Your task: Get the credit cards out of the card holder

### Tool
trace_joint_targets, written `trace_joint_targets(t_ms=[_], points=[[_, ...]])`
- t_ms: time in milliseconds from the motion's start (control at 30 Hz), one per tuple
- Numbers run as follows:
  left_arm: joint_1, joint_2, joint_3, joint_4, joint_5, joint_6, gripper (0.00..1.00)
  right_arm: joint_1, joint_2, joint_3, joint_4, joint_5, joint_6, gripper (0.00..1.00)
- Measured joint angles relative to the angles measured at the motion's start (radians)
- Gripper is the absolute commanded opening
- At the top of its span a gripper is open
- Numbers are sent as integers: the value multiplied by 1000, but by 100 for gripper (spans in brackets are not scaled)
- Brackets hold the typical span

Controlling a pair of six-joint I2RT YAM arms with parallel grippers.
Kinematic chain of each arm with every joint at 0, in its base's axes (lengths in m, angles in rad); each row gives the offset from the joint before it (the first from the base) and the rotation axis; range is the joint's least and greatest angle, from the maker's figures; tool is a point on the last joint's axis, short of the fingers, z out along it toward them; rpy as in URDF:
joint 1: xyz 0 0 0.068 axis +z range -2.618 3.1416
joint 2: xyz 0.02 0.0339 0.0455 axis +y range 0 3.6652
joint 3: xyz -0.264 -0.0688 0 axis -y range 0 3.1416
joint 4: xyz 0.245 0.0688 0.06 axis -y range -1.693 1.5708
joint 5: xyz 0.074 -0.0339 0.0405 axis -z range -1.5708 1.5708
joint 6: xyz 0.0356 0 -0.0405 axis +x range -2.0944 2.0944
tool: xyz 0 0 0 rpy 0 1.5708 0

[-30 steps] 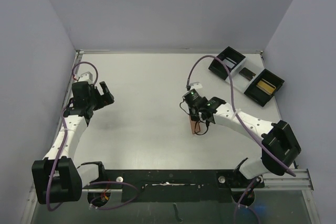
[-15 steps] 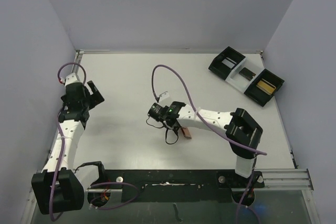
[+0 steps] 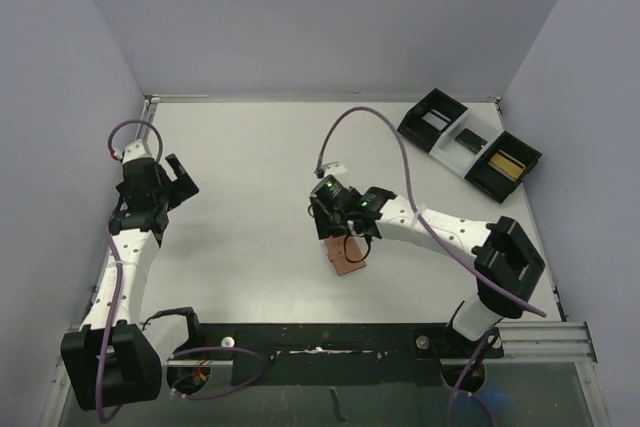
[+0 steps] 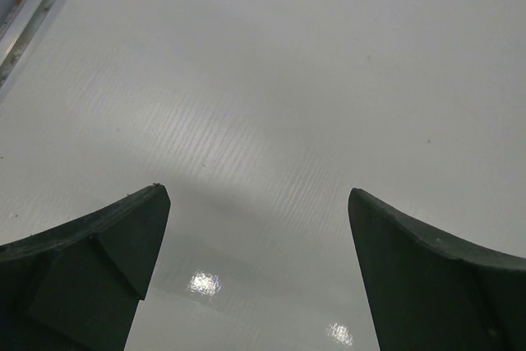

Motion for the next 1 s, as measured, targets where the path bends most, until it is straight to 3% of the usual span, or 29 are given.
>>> trace_joint_targets(t_ms=[233,467,567,800,1000], points=[[0,4,0,26,149,19,91,-309,-95,-241,145,-181,50,50],[-35,87,-1,110,444,34,81,-323,-66,-357,238,-354,96,49],[-154,134,-1,128,504,28,75,-320,-62,-387,299,-397,124,45],[-604,239,3,138,467,-18,61,-322,-104,-505,480,-465,222,35],[-827,340,32,122,356,-70,58,-332,-137,-568,546,-481,278,33]])
